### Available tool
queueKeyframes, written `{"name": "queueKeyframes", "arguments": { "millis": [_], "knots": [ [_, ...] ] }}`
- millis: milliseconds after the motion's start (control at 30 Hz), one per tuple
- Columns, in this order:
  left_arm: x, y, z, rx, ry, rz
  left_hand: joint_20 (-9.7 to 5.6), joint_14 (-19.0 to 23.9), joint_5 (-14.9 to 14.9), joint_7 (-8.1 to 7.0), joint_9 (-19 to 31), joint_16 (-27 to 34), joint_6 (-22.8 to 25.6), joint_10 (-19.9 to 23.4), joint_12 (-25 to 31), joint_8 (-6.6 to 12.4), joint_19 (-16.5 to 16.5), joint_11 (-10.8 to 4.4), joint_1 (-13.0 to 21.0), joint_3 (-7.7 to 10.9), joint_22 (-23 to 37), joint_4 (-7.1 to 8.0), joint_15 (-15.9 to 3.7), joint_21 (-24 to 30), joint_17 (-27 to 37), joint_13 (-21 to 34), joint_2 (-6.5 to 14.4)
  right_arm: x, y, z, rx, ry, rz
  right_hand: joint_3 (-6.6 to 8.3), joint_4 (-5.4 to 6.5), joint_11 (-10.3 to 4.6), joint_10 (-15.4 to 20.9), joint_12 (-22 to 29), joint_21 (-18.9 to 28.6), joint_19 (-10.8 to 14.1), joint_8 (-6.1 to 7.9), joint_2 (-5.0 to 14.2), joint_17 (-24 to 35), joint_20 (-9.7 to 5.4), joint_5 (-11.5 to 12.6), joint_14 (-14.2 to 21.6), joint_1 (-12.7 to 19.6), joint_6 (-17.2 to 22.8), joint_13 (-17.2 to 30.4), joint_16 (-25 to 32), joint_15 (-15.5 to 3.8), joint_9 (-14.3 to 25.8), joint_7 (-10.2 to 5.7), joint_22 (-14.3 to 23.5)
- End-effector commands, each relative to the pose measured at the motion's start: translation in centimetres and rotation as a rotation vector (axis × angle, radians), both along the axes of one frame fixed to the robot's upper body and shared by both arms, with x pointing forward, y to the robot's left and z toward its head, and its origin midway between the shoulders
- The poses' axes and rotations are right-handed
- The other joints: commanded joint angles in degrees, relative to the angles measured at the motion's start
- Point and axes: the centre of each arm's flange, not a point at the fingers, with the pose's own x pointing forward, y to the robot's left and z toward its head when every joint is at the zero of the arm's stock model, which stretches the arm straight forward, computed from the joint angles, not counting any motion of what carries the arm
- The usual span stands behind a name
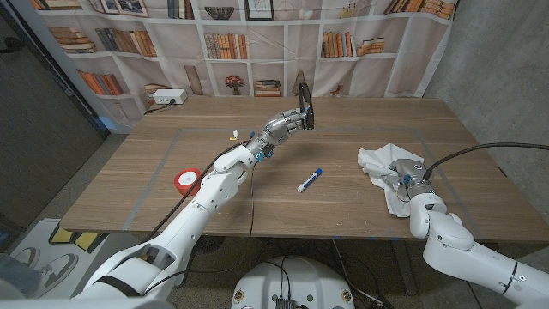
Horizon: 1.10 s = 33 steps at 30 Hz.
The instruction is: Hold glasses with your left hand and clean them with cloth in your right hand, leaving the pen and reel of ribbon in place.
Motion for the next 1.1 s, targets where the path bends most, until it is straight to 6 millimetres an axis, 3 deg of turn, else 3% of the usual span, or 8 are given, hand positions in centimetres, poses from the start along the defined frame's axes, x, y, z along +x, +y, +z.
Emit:
{"name": "queueKeyframes", "arguments": {
  "millis": [33, 67, 233, 367, 1100],
  "knots": [
    [0.1, 0.1, 0.1, -0.005, -0.002, 0.003, -0.15, 0.9, 0.2, 1.27, 0.2, 0.3, 2.1, 0.3, -0.1, 0.29, -0.2, -0.23, -0.1, 0.35, 0.3, 0.12, -1.26, 0.5, 0.1, 0.3, 0.3, 0.4, 0.8, -0.1, -0.078, -0.085, -0.04, -0.51, 0.02, -1.61, 6.0, 2.3, 7.7, 1.7, -0.63, 0.18, 6.3, -5.51, -0.6, 4.6, 9.3, 2.5, 2.5, 3.6, -5.73, 1.1, -1.54, 5.7],
    [0.1, 0.2, 0.1, -0.006, -0.002, 0.003, -0.15, 0.9, 0.2, 1.26, 0.2, 0.3, 2.1, 0.4, -0.1, 0.29, -0.2, -0.26, -0.1, 0.35, 0.3, 0.12, -1.27, 0.5, 0.1, 0.3, 0.3, 0.5, 0.8, -0.1, -0.077, -0.087, -0.043, -1.31, 0.69, -1.6, 7.0, 3.1, 11.2, 1.0, -0.69, 0.21, 8.9, -5.43, -0.8, 5.0, 11.9, 3.1, 4.1, 4.4, -5.69, 1.9, -1.82, 8.4],
    [0.1, 0.2, 0.2, -0.008, -0.003, 0.006, -0.14, 0.9, 0.2, 1.32, 0.3, 0.3, 2.2, 0.2, -0.2, 0.37, -0.2, -0.07, -0.1, 0.42, 0.3, 0.13, -1.29, 0.5, 0.1, 0.4, 0.3, 0.7, 0.7, 0.2, -0.064, -0.096, -0.038, -3.82, 1.11, -1.06, 11.4, 6.5, 22.4, -2.6, 0.3, 0.51, 14.6, -5.68, -0.8, 6.8, 16.4, 6.6, 11.2, 4.8, -5.53, 3.5, -2.62, 15.3],
    [0.2, 0.2, 0.3, -0.009, -0.001, 0.007, -0.14, 0.8, 0.2, 1.36, 0.3, 0.3, 2.1, 0.3, -0.3, 0.36, -0.2, -0.09, -0.2, 0.45, 0.3, 0.13, -1.29, 0.6, 0.1, 0.4, 0.3, 0.7, 0.5, 0.4, -0.037, -0.131, -0.026, -4.31, 1.32, -1.1, 12.5, 7.3, 25.7, -3.1, 1.24, 0.76, 16.0, -5.85, -0.7, 8.9, 17.3, 9.6, 13.9, 4.9, -5.35, 3.4, -1.34, 16.5],
    [0.2, -0.5, 0.6, 0.014, 0.006, 0.016, -0.11, 0.8, 0.2, 1.58, 0.4, 0.3, 2.0, 0.4, -0.5, 0.31, -0.3, -0.04, -0.3, 0.76, 0.3, 0.07, -1.26, 0.8, 0.1, 0.7, 0.3, -2.3, -4.0, 2.5, 0.413, -0.321, 0.053, -4.32, 1.73, -1.28, 14.3, 7.9, 27.5, -2.9, 1.87, 1.44, 17.1, -5.8, -0.5, 10.7, 17.2, 11.5, 15.7, 5.1, -5.2, 3.4, -0.28, 16.5]
  ]
}}
